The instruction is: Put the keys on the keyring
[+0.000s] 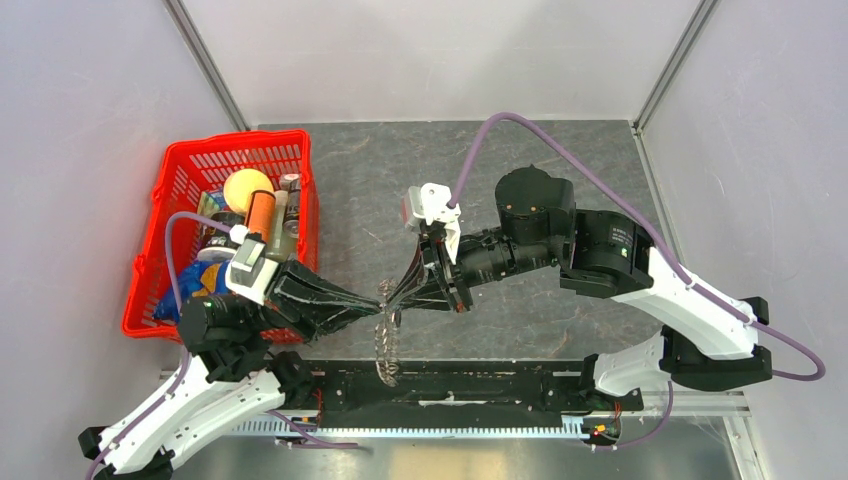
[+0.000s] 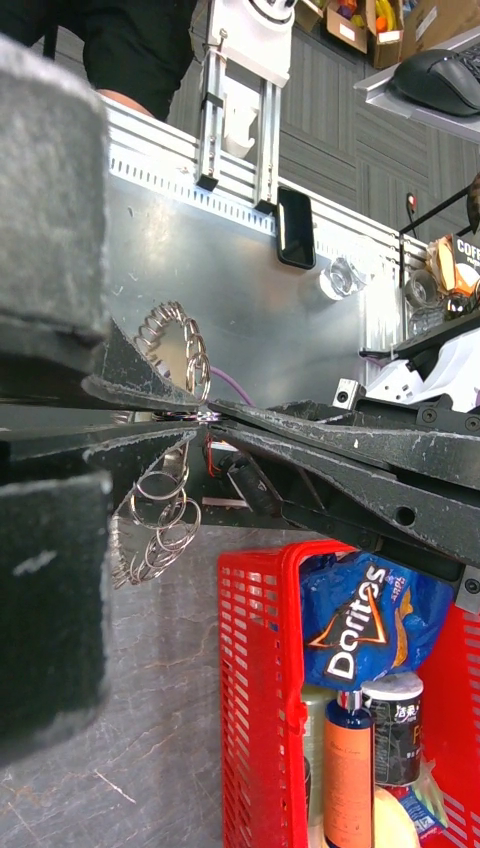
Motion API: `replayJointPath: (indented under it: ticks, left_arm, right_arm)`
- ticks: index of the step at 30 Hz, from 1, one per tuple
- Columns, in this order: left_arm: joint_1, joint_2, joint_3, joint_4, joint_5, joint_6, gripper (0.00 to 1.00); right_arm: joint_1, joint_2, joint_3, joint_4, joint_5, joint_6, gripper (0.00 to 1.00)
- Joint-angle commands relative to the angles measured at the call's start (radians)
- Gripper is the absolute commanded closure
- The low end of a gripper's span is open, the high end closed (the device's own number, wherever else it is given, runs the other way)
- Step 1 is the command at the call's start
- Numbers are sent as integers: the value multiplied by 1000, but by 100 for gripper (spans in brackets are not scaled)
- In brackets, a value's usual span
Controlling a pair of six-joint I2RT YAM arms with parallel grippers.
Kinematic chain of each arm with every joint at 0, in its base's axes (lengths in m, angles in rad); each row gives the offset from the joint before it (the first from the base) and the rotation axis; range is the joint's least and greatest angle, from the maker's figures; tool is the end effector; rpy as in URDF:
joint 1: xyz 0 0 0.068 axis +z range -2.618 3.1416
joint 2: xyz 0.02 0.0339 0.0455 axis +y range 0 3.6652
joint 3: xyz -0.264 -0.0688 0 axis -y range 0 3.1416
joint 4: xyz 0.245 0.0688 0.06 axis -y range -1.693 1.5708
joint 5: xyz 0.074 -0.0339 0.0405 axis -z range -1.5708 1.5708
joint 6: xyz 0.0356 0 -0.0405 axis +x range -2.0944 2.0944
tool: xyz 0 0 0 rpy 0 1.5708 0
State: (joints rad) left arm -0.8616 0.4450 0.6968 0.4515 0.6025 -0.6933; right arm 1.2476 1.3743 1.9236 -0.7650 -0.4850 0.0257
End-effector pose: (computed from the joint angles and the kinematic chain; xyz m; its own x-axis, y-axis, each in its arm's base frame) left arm 0.0386 -0.0760 0.4131 -0.2555 -0.5108 -0.8209 0.9666 -0.1533 -0.2055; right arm 0.0634 0.2415 0.5289 -0.0932 -0.2068 -0.9739 -0.9814 -0.1456 0.1249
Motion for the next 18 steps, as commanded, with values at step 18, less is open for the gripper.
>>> replayJointPath:
  ticks: [18]
  left_arm:
    - [-5,3,10,66,-23,-17,98]
  right_arm:
    - [1,-46,12,15,-9,8,78]
